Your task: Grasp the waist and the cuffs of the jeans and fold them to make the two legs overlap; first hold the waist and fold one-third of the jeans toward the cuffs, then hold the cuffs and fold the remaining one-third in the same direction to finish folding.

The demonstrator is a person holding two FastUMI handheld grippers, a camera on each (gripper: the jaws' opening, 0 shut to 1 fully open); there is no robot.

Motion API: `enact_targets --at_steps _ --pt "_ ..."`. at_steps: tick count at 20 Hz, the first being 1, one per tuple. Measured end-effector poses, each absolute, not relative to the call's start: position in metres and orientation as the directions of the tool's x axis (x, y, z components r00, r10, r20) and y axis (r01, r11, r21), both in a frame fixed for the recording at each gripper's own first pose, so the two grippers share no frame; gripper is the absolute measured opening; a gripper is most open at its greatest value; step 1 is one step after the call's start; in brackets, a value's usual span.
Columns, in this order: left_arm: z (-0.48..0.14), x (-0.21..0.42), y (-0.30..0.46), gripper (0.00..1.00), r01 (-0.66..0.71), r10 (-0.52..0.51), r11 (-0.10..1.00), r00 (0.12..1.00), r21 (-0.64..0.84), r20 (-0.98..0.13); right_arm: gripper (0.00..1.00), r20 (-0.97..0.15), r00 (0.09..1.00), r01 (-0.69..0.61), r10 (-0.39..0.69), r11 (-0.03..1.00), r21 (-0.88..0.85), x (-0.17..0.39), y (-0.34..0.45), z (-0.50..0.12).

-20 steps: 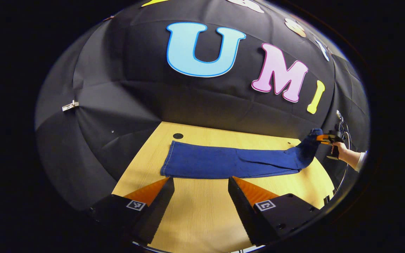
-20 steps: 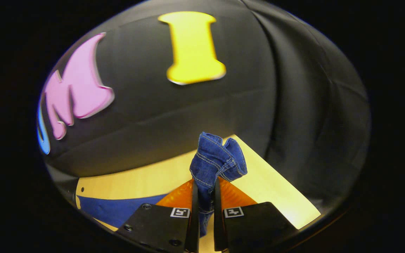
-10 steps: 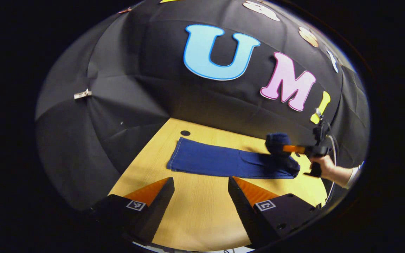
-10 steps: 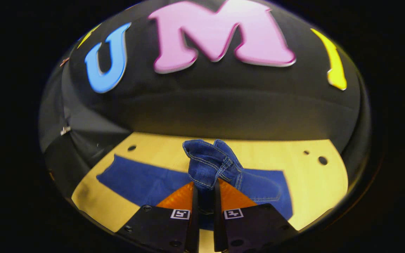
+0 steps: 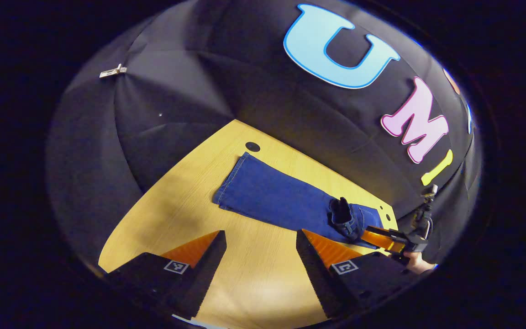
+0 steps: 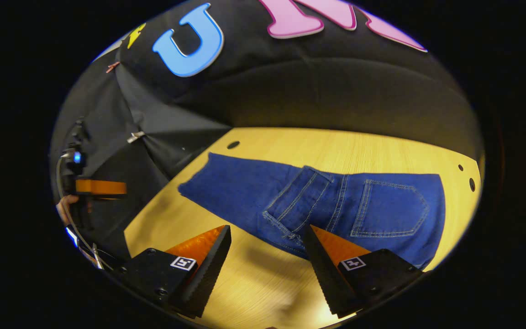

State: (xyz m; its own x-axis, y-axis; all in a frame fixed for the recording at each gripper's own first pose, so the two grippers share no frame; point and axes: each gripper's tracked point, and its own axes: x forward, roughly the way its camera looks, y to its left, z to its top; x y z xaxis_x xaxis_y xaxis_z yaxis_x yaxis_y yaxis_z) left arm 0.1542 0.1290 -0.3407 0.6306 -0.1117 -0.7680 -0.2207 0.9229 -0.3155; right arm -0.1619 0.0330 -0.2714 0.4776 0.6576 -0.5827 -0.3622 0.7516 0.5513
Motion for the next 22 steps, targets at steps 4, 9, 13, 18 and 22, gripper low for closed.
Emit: enact_targets --at_steps 4,9,13,18,22 --pt "-0.387 0.205 0.142 0.97 -0.199 -0.090 0.959 0.469 -0.204 -0.878 0.97 -0.560 0.554 -0.392 0.616 0.786 0.477 -0.163 -0.041 -0.221" --pt "-0.439 0.250 0.156 0.97 -0.346 -0.091 0.915 0.321 -0.206 -0.943 0.98 -0.586 0.616 -0.302 0.526 0.845 0.442 -0.171 -0.122 -0.214" --pt "-0.465 0.267 0.190 0.97 -0.329 0.016 0.942 0.245 -0.068 -0.969 0.98 -0.636 0.615 -0.251 0.466 0.880 0.403 -0.197 -0.162 -0.229" --pt "-0.496 0.265 0.177 0.97 -0.263 0.018 0.965 0.114 -0.013 -0.993 0.98 -0.678 0.593 -0.247 0.435 0.899 0.361 -0.208 -0.180 -0.237" --pt "-0.499 0.262 0.165 0.98 -0.215 0.035 0.977 0.063 0.020 -0.997 0.98 -0.680 0.590 -0.222 0.434 0.898 0.381 -0.203 -0.177 -0.242"
